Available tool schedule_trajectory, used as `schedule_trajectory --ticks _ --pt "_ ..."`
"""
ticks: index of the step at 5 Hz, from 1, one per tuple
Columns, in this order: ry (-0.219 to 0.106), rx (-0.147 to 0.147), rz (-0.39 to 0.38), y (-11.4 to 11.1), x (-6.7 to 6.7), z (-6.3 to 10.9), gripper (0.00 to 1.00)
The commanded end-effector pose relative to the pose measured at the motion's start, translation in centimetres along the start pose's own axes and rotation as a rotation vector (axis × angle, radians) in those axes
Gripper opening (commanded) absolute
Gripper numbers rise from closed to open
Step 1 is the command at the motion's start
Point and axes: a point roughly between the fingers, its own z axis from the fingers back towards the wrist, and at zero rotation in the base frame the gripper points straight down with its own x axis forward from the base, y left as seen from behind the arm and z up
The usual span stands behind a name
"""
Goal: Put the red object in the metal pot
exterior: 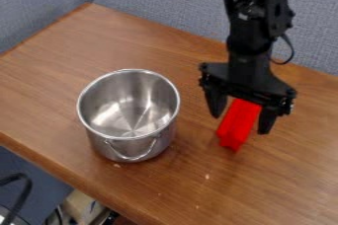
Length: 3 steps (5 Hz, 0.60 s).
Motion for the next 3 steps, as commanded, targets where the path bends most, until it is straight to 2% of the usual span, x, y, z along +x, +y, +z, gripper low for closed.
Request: schedule_trajectory --ticks 1,2,3 --pt "-0.041 -0.012 -0.008 -0.8 1.2 0.1 1.0" --pt "-0.036 -0.015 -0.013 -2.1 1.5 -0.3 1.0" --pt "-0.038 -0.005 -0.019 -3.5 2.4 -1.1 1.0"
